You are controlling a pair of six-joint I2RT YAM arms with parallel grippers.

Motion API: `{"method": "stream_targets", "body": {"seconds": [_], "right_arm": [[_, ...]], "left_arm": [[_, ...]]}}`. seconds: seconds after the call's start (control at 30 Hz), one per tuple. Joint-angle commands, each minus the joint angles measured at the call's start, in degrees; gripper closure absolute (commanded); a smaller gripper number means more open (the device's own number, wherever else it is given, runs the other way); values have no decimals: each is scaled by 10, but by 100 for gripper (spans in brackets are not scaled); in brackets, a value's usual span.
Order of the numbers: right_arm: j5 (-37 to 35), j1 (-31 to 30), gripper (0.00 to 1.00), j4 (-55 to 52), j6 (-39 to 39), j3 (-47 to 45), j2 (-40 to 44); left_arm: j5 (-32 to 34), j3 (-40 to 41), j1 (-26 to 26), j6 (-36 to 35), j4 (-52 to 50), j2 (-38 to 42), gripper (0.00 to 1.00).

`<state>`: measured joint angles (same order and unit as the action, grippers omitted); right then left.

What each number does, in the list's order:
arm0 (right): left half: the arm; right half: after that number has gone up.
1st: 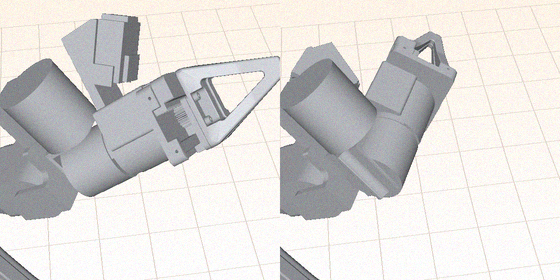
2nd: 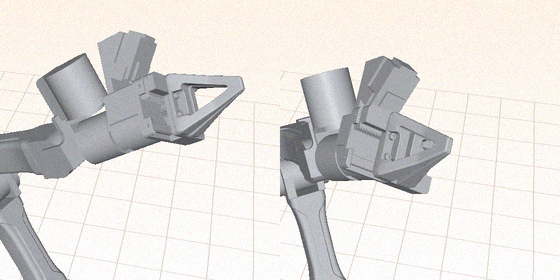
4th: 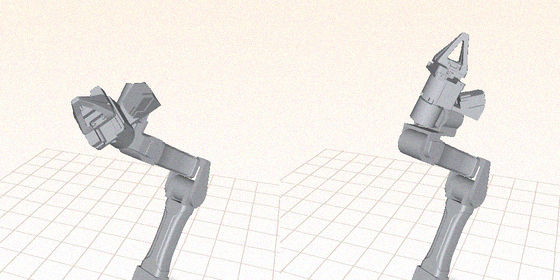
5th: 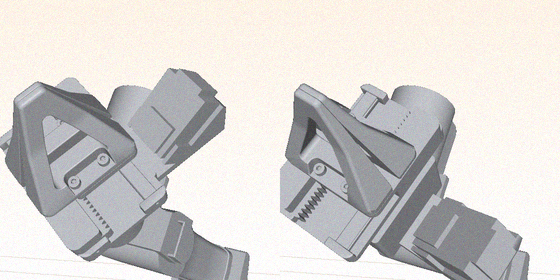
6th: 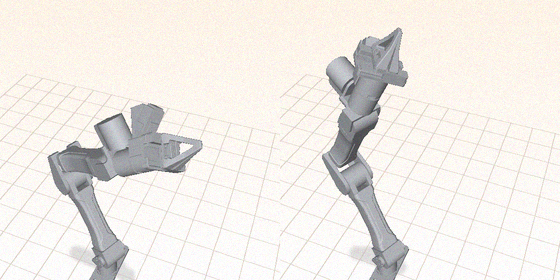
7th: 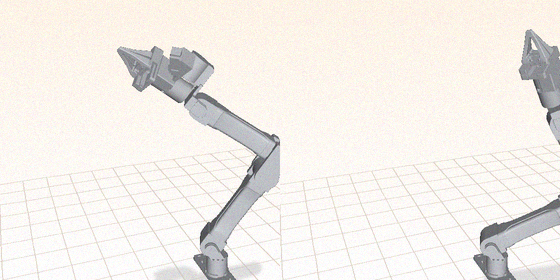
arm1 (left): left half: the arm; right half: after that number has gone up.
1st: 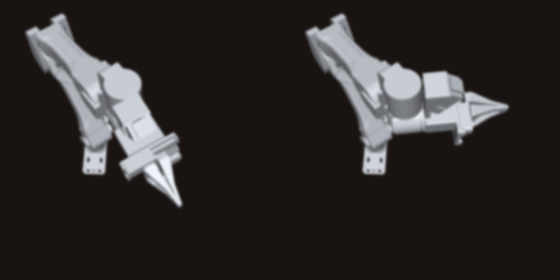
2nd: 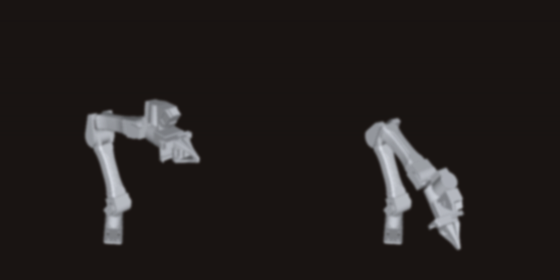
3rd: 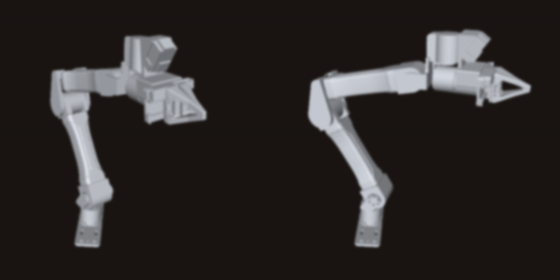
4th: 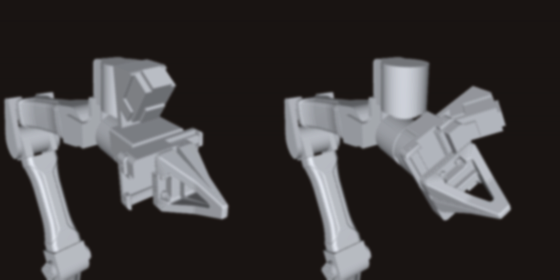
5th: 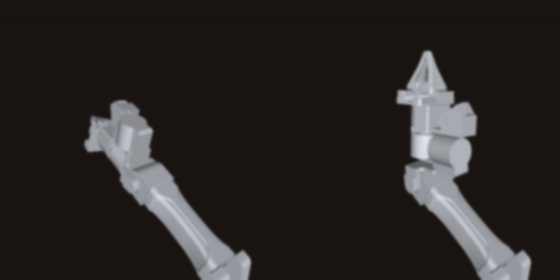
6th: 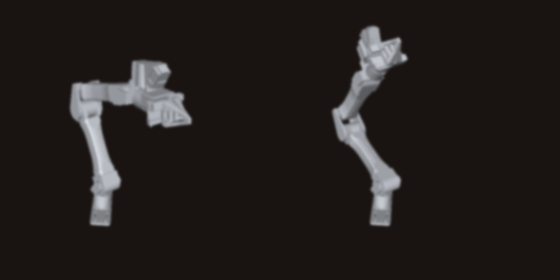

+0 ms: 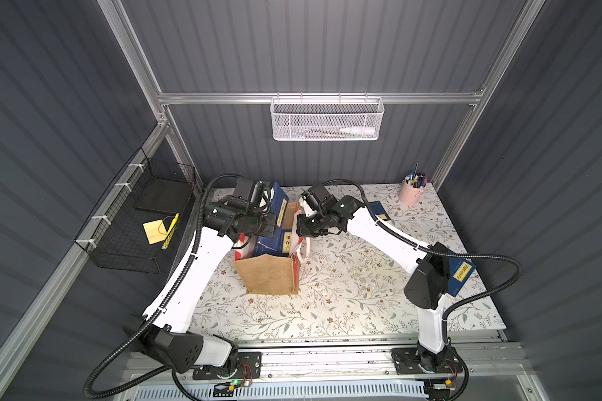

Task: Put the books into the canvas bag
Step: Place the book in the canvas bag.

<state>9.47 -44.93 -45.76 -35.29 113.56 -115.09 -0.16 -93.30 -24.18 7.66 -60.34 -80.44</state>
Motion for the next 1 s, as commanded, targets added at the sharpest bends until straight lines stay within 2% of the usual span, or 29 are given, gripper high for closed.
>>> {"method": "stream_targets", "body": {"seconds": [0.0,0.13,0.3,0.4,0.47,0.63,0.8,0.83,0.9,0.97], "right_arm": [[7,10,88,6,14,-13,21],[20,14,89,18,12,-24,23],[33,16,91,28,14,-29,26],[41,17,93,35,14,-35,32],[52,17,93,45,16,-41,36],[63,17,93,51,19,-57,51],[63,19,93,57,19,-67,61],[64,20,93,59,19,-70,62],[69,24,93,65,16,-78,64],[73,25,93,69,14,-82,65]], "left_arm": [[-66,28,5,17,-2,21,100],[-71,43,6,13,-28,22,100],[-4,48,9,36,-76,4,100],[1,54,12,49,-81,-10,100],[-17,64,14,53,-67,-19,100],[-143,93,22,68,14,-41,100],[-201,117,49,75,57,-62,100],[-214,142,59,74,65,-65,100],[-210,165,77,68,71,-70,100],[-167,184,89,59,68,-74,100]]}}
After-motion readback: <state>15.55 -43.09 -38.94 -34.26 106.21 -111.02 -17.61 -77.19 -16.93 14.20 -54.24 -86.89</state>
